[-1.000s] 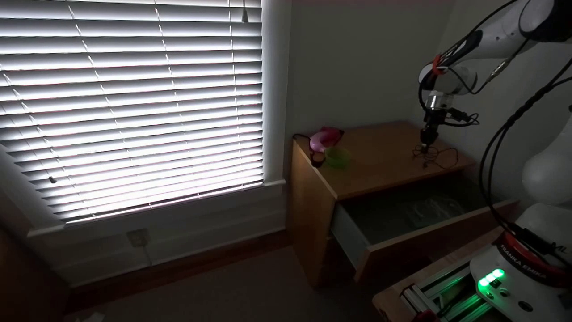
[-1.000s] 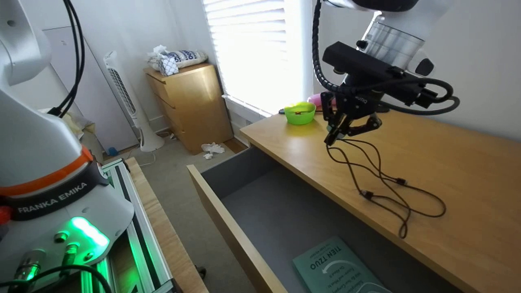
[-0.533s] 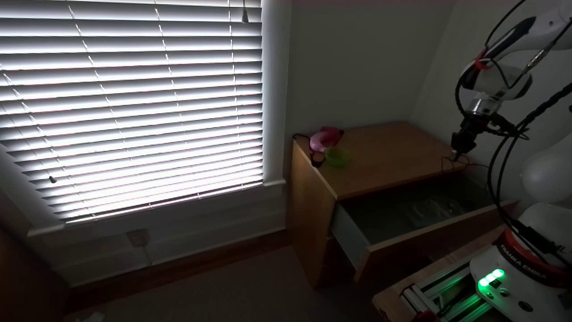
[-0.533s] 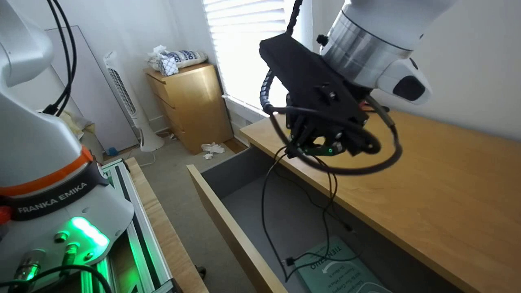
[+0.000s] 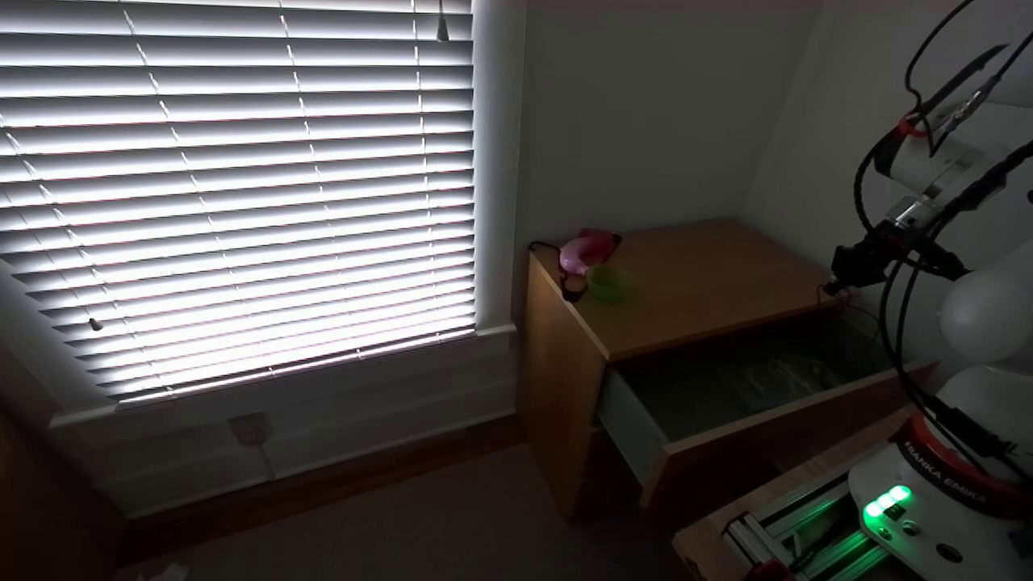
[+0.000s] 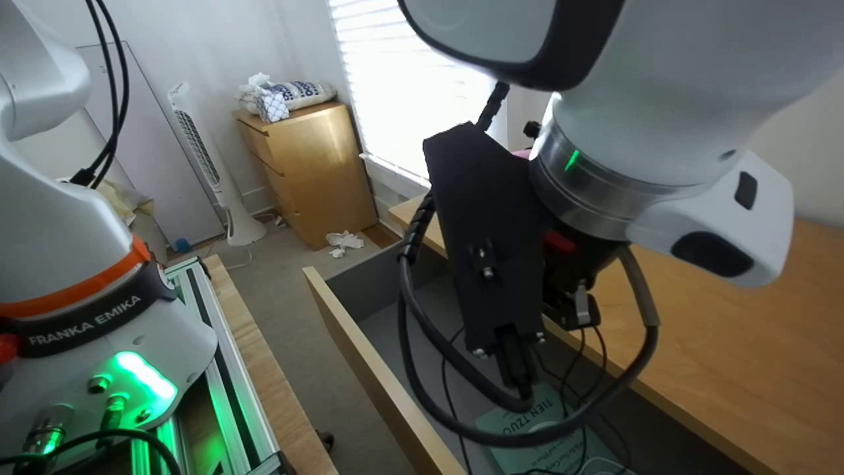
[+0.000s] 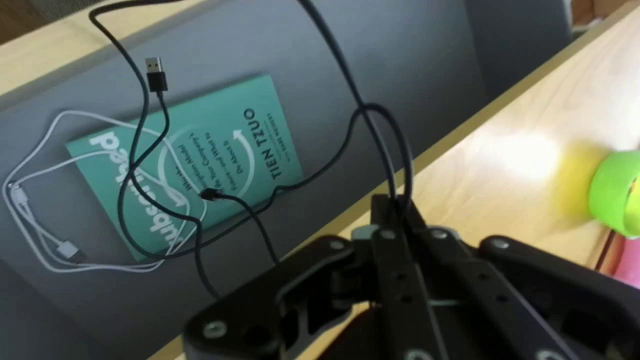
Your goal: Put the cable inside the drawer
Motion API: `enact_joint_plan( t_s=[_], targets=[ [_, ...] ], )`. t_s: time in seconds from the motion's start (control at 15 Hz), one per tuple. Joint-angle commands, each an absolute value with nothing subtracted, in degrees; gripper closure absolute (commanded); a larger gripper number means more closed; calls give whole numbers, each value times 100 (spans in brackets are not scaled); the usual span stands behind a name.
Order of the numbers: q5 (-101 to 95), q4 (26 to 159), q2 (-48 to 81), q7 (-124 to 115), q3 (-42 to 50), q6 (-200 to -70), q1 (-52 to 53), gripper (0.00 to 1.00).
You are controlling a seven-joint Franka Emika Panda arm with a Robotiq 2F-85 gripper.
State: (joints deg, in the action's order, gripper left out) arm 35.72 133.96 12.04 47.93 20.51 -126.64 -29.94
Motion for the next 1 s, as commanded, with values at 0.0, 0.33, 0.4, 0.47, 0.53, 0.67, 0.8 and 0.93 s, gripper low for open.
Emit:
enact_joint_plan(
  t_s=[0.0, 0.33, 0.4, 0.47, 0.53, 0.67, 0.8, 0.93],
  targets=[
    [4263, 13357, 1626, 4604, 1918, -13664, -2917, 99],
    [4146, 13145, 2335, 3818, 1697, -14867, -2820, 99],
    [4105, 13072, 2501, 3672, 1635, -15034, -2835, 99],
    [4005, 12986, 2663, 3464, 1602, -15109, -2847, 71],
    [3894, 12918, 2785, 3274, 1567, -15158, -2870, 69],
    [3761, 12777, 2946, 3043, 1451, -15207, -2947, 56],
    [3472, 12763, 2849, 2916, 1377, -15149, -2960, 41],
    [2986, 12823, 2610, 2974, 1319, -14999, -2929, 25]
  ],
)
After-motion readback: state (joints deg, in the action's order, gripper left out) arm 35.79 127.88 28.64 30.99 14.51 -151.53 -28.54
